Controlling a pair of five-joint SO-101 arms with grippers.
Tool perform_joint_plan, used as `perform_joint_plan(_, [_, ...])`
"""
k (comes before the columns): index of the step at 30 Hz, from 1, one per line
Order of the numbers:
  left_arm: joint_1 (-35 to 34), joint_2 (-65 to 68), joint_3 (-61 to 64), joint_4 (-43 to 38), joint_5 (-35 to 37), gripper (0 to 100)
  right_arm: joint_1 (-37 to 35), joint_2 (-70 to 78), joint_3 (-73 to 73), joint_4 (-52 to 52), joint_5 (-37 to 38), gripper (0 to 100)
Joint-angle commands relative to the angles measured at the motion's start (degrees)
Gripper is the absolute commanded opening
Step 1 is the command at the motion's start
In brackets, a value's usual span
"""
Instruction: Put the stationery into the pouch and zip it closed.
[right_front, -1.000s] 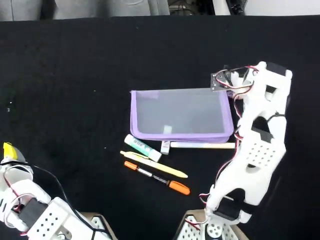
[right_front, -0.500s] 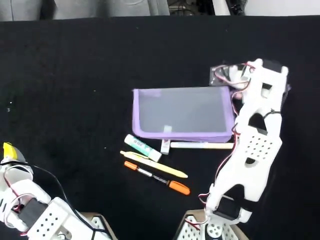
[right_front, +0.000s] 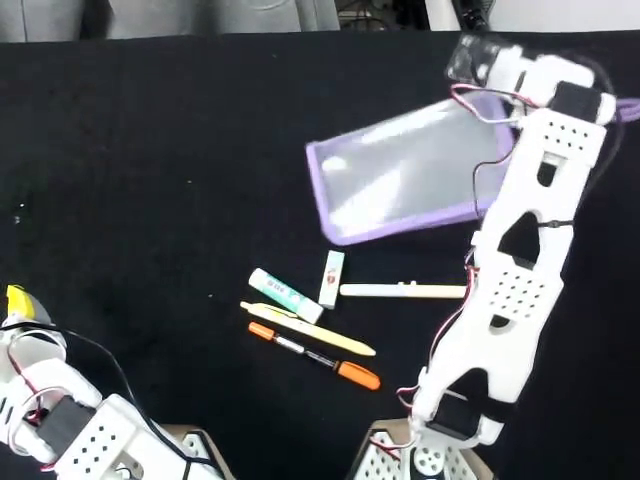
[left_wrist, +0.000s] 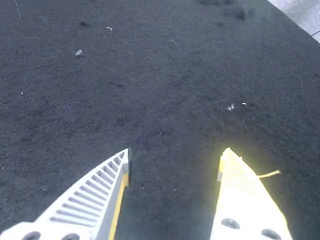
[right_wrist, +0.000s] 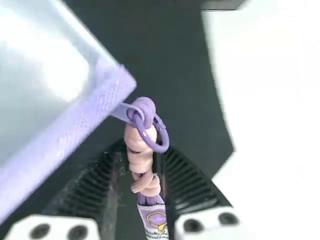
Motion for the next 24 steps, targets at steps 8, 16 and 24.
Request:
perform_joint_plan(8, [0.5,-0.6,1.3,0.1,0.3,29,-12.2,-5.1,-22.0,-1.6,-6.1,1.1])
perform_joint_plan(16, [0.5,-0.6,1.3,0.1,0.3,29,-18.0,-5.1,-28.1,-1.1,-6.2,1.1])
perform_joint_plan(24, [0.4,-0.6,1.3,0.1,0.3,29,-20.5,-5.1,-27.7,-5.1,-6.2,1.1])
